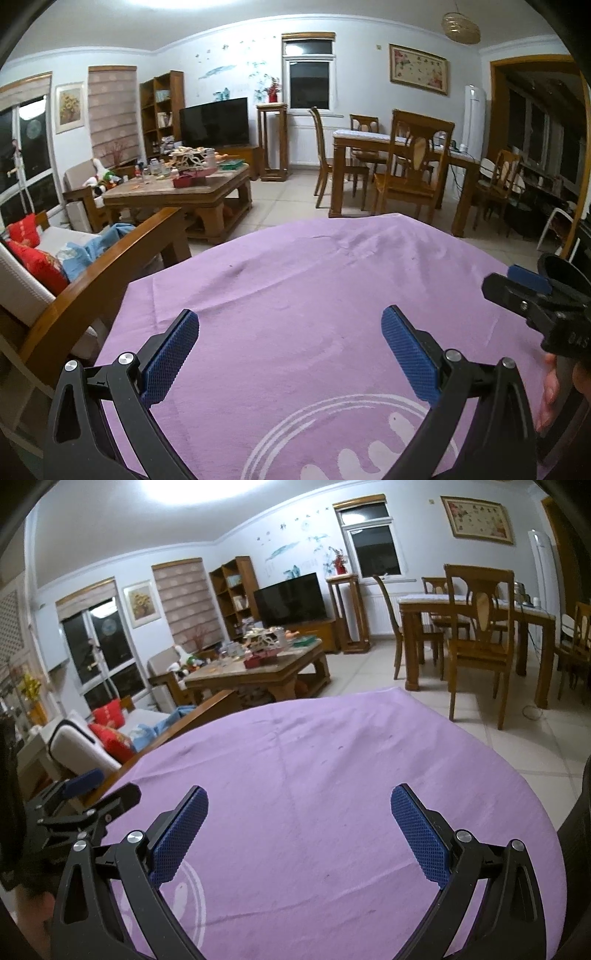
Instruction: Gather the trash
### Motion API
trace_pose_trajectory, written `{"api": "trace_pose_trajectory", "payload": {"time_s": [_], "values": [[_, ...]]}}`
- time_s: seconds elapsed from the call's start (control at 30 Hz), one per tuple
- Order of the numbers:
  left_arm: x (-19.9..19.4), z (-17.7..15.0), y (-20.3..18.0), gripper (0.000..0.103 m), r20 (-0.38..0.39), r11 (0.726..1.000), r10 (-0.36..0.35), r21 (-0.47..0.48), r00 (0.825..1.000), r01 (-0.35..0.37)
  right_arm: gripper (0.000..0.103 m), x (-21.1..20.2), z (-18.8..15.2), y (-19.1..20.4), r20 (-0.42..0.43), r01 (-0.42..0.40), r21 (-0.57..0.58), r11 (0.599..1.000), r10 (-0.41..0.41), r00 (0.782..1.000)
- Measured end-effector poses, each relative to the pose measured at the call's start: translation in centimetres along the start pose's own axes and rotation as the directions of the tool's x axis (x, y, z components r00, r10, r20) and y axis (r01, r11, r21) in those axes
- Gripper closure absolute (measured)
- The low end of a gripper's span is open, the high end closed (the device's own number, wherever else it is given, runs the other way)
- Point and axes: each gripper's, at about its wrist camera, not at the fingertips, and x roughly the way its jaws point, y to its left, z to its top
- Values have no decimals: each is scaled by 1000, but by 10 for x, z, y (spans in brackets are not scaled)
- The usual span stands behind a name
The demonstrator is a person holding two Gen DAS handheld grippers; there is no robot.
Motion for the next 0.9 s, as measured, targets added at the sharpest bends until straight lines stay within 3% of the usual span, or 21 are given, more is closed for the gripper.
{"api": "trace_pose_trajectory", "payload": {"time_s": [0.3,0.9], "values": [[-6,0,1,5,31,1000,25,10,999,-25,5,-1,-3,-1,-9,-5,12,1000,5,1000],[0,-1,10,5,-25,999,17,-29,1000,-17,5,0,-1,-2,-15,-6,19,1000,7,1000]]}}
